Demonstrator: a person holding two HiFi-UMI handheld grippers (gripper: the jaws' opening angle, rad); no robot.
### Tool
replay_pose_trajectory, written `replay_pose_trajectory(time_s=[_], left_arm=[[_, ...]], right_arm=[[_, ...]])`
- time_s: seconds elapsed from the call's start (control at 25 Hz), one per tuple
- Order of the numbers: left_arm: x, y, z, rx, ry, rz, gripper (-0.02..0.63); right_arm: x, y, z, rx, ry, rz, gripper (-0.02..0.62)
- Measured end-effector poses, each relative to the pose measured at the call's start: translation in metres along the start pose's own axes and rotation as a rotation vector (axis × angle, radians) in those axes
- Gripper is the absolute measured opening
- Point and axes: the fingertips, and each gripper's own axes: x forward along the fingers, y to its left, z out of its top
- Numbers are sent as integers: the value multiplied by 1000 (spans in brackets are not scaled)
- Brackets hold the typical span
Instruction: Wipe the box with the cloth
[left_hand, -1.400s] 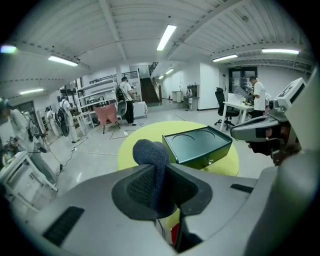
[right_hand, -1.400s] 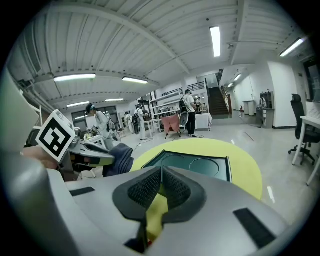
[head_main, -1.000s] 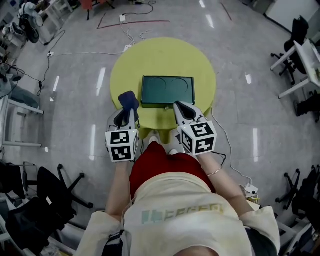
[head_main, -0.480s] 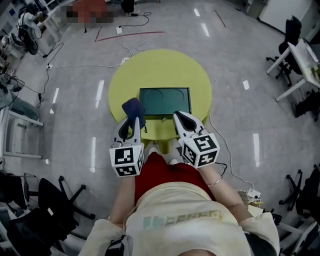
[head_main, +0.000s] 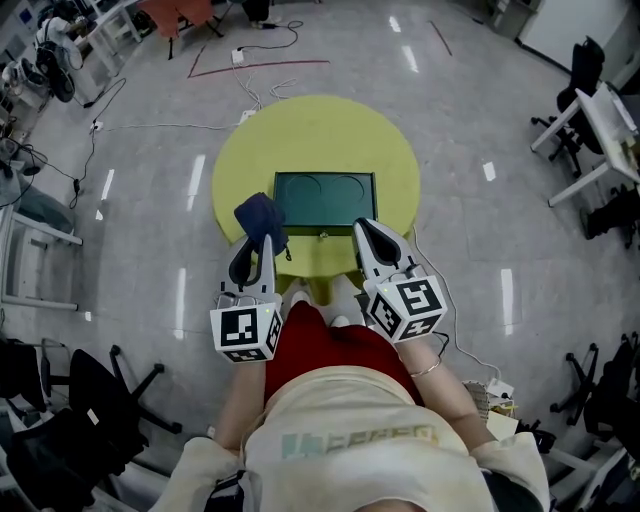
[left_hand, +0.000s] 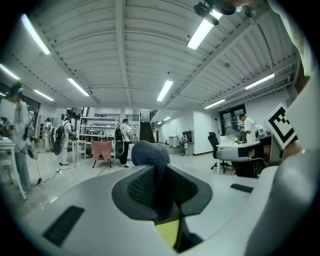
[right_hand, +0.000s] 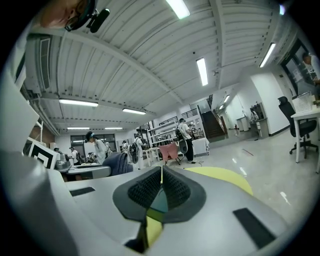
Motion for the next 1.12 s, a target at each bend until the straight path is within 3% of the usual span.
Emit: replay_pose_trajectory(time_s=[0.52, 1.12], left_arm=[[-15, -4, 5, -7, -56, -9, 71], [-27, -16, 15, 44, -91, -24, 71]], right_arm=[[-16, 7, 5, -72, -38, 1, 37], [-41, -3, 10, -63, -83, -40, 37]])
